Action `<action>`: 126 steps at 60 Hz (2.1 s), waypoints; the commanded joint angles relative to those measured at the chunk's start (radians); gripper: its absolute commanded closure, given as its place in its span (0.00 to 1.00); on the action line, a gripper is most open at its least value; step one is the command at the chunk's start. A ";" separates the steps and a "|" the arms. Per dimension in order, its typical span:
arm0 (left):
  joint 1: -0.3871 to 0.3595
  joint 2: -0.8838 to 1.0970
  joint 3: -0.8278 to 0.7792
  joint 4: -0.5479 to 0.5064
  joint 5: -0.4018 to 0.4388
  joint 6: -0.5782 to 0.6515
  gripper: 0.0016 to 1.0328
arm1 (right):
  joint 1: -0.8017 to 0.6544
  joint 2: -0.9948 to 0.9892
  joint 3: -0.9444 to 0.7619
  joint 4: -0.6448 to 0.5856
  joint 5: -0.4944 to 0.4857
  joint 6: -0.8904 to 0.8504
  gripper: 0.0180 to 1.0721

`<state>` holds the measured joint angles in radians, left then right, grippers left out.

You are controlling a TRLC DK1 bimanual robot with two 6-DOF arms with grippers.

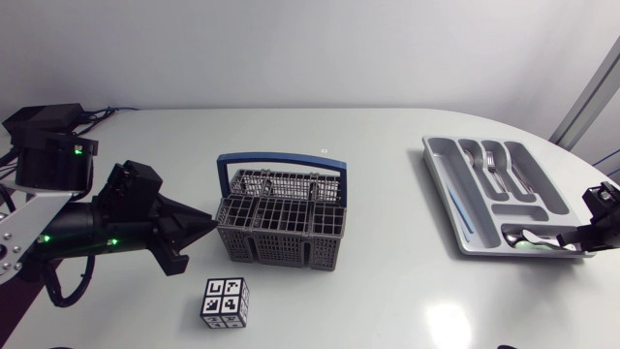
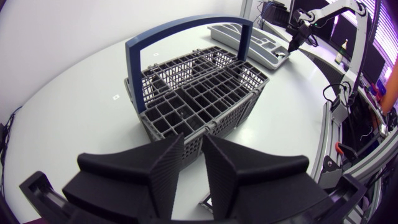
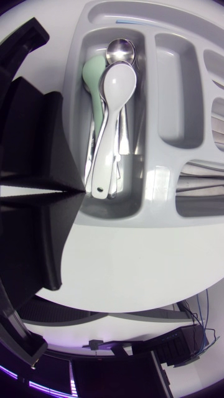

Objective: Transfer all utensils from the basket to the drawer tray.

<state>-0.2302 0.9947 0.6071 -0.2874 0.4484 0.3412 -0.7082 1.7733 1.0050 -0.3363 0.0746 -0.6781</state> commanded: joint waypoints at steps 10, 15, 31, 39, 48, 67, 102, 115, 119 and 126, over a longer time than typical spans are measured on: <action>-0.004 0.004 -0.021 0.008 0.012 0.002 0.76 | 0.016 -0.025 -0.028 0.011 -0.002 0.009 0.94; 0.006 0.002 -0.015 0.007 0.012 0.004 0.76 | 0.027 -0.066 -0.026 0.002 -0.027 0.022 0.94; 0.074 0.004 0.002 0.010 0.023 0.016 0.76 | 0.110 -0.273 -0.080 -0.075 -0.133 0.051 0.91; 0.104 0.048 0.019 0.025 0.023 0.016 0.76 | 0.228 -0.411 -0.141 -0.109 -0.165 0.086 0.91; 0.114 0.104 0.016 0.053 0.023 0.018 0.77 | 0.383 -0.508 -0.172 -0.136 -0.176 0.167 0.91; 0.127 0.229 0.034 0.117 0.021 0.016 0.77 | 0.742 -0.555 -0.195 -0.130 -0.176 0.361 0.92; 0.002 0.346 0.099 0.156 -0.007 -0.013 0.78 | 1.087 -0.313 -0.181 -0.007 -0.176 0.526 0.94; -0.009 0.364 0.123 0.163 -0.016 -0.024 0.78 | 1.148 -0.216 -0.124 0.022 -0.167 0.563 0.94; -0.014 0.372 0.131 0.163 -0.020 -0.025 0.78 | 1.161 -0.202 -0.101 0.022 -0.156 0.571 0.94; -0.015 0.381 0.146 0.163 -0.022 -0.024 0.78 | 1.173 -0.173 -0.055 0.017 -0.148 0.580 0.94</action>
<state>-0.2325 1.3544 0.7155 -0.1360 0.4248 0.3336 0.4549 1.5677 0.9054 -0.3279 -0.0818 -0.1310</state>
